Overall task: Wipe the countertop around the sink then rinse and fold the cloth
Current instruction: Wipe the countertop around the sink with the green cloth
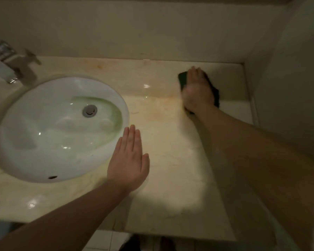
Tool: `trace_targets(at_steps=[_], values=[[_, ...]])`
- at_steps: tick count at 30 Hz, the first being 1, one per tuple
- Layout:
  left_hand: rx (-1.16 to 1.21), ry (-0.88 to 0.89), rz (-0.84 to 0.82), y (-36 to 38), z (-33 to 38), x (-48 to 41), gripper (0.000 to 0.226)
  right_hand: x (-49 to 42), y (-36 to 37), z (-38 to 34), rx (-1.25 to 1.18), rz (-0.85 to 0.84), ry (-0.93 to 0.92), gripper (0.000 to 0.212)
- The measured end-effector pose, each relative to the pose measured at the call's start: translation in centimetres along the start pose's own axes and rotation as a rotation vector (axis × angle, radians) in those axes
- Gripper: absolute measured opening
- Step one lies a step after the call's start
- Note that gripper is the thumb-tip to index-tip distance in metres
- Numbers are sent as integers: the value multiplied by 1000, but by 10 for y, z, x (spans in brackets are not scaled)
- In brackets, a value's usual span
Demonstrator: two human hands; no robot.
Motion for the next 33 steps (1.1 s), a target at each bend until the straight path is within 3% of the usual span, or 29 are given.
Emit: trace_targets(at_steps=[3, 6, 11, 14, 17, 19, 22, 26, 29, 33], values=[[-1, -4, -6, -3, 1, 0, 73, 54, 5, -68, 26, 38, -341, 60], [-7, -11, -5, -3, 2, 0, 72, 145, 5, -83, -25, -35, -426, 59], [16, -9, -14, -3, 1, 1, 73, 190, 7, -10, 33, -55, -162, 64], [36, -4, -5, -2, 2, 3, 74, 146, 0, 20, -17, -22, 47, 60], [47, 2, 22, 0, 1, 0, 74, 67, -5, 3, -35, 43, 57, 58], [51, 6, 16, 2, 0, 0, 73, 25, -6, -36, -52, 38, -30, 59], [44, 4, 25, 2, -1, 1, 72, 3, -9, -101, -14, 28, -301, 58], [227, -17, 149, -7, -2, 5, 69, 42, -1, -127, 46, 67, -605, 59], [433, -147, 268, -22, -12, 17, 67, 102, 5, -131, 4, 49, -732, 57], [143, -262, 181, -21, -45, 48, 68, 207, 4, -125, -7, -41, -770, 59]])
Point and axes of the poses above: each hand's wrist, its own x-axis away from the middle knuckle, its own y-axis out of the palm, z = x × y, the point moved 1 cm from there along -x, towards the middle knuckle, and after that the axes turned 8 degrees about x, right-handed, at the moved point
